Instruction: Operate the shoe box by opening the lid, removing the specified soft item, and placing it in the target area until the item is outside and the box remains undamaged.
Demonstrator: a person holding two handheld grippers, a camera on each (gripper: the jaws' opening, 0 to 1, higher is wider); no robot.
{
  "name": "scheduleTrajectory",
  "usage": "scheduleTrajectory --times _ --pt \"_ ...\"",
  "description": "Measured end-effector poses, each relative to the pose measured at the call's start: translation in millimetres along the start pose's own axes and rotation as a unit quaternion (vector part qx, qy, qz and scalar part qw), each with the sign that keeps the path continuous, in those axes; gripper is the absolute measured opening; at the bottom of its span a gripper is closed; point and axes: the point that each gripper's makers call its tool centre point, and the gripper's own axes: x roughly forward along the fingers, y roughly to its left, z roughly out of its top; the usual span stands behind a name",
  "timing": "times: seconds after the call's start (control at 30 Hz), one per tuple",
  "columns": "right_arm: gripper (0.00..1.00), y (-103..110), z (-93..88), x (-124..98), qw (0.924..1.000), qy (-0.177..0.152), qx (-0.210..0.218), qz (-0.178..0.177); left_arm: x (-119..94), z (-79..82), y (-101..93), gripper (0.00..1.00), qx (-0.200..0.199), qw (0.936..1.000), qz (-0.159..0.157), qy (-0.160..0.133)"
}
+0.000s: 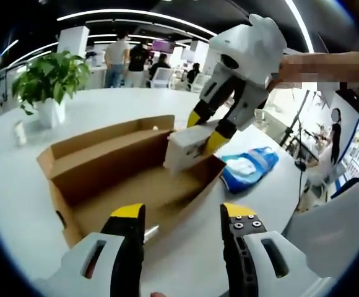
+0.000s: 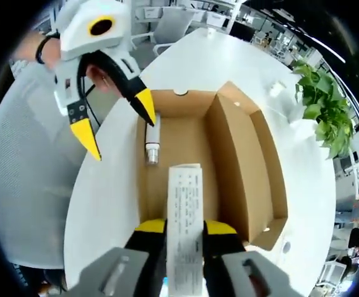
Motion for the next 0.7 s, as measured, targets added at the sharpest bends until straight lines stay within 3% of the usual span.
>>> scheduleTrajectory --times 0.7 --pt "0.17 13.0 -59.9 -40.6 0.9985 0.014 0.045 -0.028 0.1 -10.4 -16.7 0.49 0.025 0.9994 -0.01 0.022"
